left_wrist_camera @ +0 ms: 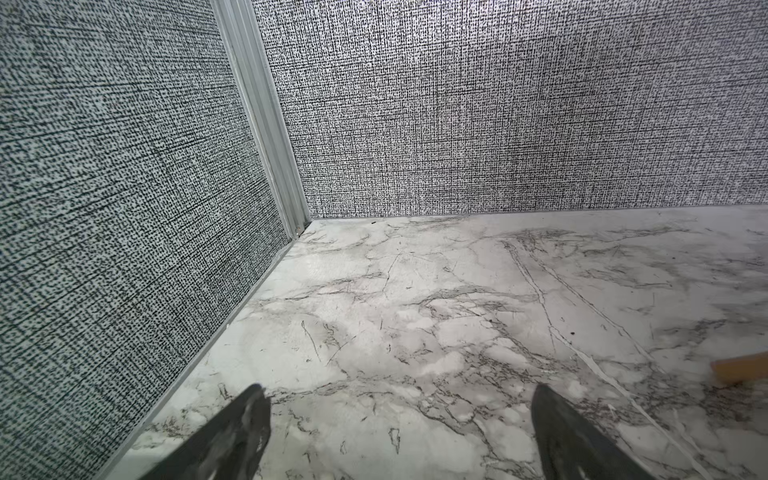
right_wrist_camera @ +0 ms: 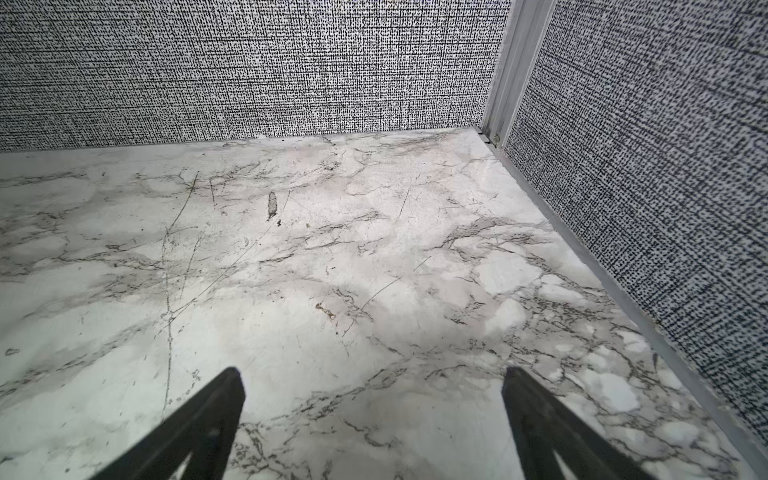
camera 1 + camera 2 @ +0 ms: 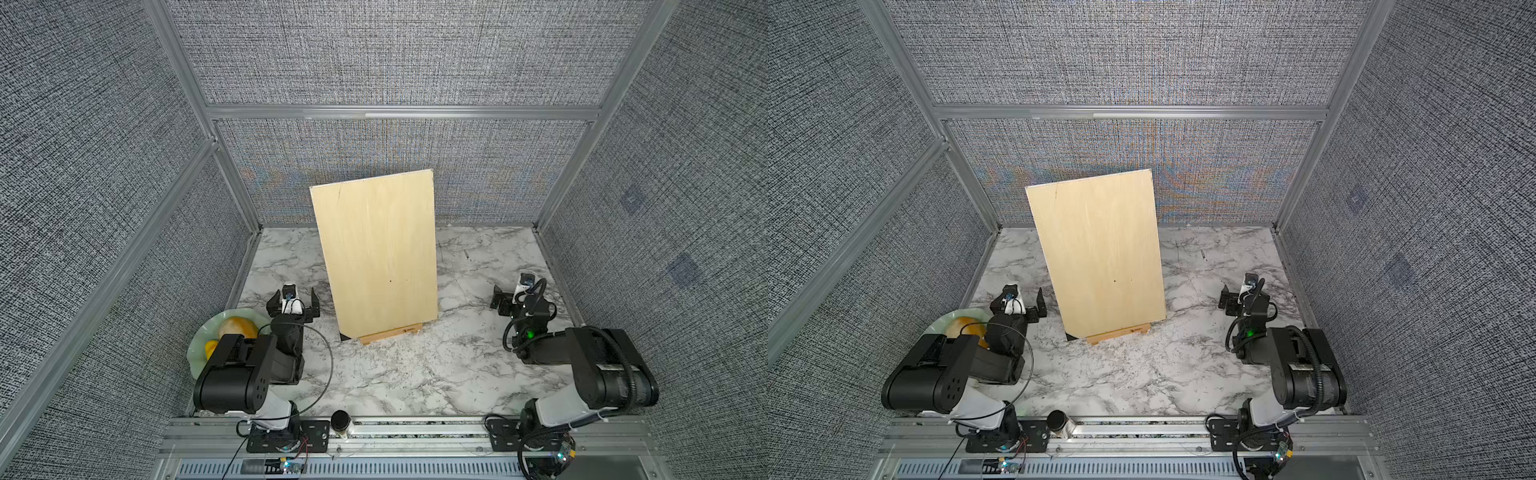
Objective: Disassemble the easel
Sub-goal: Adjust the easel at the center of the board.
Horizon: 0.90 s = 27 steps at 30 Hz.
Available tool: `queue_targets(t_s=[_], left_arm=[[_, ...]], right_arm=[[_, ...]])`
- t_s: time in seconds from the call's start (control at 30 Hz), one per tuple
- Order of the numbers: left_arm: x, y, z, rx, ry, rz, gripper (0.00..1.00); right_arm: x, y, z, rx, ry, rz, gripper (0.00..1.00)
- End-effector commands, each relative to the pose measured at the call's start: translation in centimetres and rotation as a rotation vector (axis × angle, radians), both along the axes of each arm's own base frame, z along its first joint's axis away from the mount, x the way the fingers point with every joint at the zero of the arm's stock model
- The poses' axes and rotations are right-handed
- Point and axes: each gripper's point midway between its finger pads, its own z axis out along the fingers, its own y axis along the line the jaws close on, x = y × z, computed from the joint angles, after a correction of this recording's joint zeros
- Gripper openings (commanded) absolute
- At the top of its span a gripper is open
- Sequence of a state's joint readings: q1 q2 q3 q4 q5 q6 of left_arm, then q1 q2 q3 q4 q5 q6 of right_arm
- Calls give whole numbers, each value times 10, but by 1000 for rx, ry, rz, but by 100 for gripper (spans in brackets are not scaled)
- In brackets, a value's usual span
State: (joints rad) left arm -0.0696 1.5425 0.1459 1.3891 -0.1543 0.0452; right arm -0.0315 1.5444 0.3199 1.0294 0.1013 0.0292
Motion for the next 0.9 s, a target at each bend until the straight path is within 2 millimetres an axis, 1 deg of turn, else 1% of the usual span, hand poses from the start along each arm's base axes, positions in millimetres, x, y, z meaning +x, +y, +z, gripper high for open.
queue_targets(t_s=[0.0, 0.87], left_arm=[[0, -1, 4, -4, -13, -7, 99], [3, -3, 2, -9, -1, -22, 99]], right_arm=[[0, 0, 0, 5, 0, 0, 99], [0, 1, 0, 5, 0, 1, 99]])
